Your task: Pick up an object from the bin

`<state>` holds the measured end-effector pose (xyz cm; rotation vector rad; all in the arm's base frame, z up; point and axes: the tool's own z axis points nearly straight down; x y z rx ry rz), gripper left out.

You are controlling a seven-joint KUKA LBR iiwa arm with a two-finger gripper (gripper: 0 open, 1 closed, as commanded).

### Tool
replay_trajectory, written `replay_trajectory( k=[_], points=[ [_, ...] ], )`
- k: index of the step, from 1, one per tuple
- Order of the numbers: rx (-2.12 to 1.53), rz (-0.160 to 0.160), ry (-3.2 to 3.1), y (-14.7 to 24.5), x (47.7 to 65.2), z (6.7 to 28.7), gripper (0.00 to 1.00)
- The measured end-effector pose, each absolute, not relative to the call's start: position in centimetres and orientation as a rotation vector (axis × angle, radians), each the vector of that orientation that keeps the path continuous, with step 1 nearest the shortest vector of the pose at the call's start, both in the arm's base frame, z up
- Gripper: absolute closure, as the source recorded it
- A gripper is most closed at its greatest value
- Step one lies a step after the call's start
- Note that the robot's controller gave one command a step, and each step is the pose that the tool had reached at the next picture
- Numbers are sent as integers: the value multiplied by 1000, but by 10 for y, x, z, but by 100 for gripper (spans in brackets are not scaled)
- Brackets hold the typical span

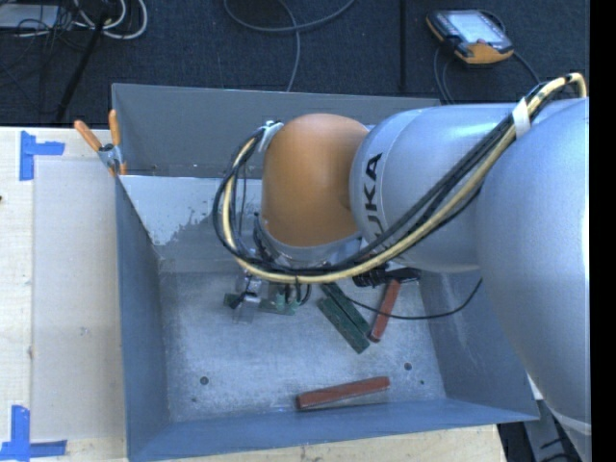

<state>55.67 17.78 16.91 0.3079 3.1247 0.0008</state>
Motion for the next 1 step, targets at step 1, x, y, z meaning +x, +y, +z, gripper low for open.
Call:
replay_trajectory(
  k=[1],
  points=[
    [336,-3,3128,198,560,223,100]
  ],
)
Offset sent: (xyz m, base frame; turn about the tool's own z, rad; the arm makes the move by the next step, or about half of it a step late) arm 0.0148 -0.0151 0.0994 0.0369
